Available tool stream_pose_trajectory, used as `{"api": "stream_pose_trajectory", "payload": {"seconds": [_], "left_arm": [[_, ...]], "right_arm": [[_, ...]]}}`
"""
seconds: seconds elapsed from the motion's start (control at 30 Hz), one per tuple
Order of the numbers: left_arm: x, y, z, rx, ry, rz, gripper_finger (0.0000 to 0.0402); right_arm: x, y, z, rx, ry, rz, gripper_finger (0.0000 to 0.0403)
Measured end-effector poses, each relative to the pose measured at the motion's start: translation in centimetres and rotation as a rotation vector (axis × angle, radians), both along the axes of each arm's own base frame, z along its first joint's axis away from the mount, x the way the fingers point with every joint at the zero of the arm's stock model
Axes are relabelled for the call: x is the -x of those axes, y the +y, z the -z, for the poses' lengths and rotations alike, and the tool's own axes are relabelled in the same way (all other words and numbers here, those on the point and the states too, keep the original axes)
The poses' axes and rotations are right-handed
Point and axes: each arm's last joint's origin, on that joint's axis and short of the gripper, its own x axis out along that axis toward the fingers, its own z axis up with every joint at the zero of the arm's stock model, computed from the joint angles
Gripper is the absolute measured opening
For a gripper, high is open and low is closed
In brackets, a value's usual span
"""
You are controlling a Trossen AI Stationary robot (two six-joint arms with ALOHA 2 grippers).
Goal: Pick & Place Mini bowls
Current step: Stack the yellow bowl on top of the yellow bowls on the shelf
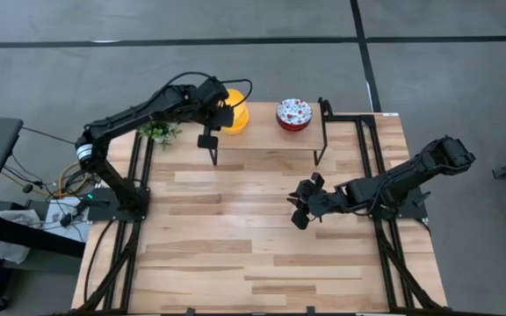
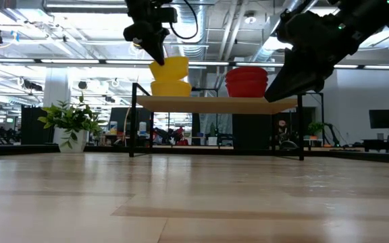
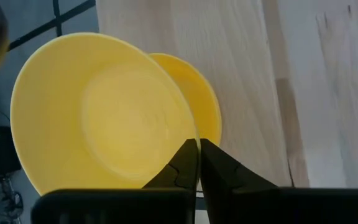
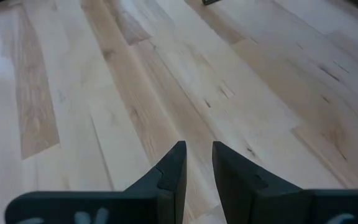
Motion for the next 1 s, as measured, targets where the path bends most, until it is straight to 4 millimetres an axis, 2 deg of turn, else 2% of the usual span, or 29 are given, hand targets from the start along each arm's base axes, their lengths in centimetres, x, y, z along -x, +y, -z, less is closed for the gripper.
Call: {"api": "stream_pose_trajectory", "payload": {"seconds": [0.73,1.0], "left_arm": [[0.3,0.8,0.7,0.031,0.001,0.039,0.0010],[-0.2,1.2,1.3,0.037,0.011,0.035,0.0010]], "right_arm": [[-0.1,0.1,0.0,-0.025,-0.003,-0.014,0.0067],[-0.1,0.1,0.0,-0.041,0.001,-0.029,0.0067]]}}
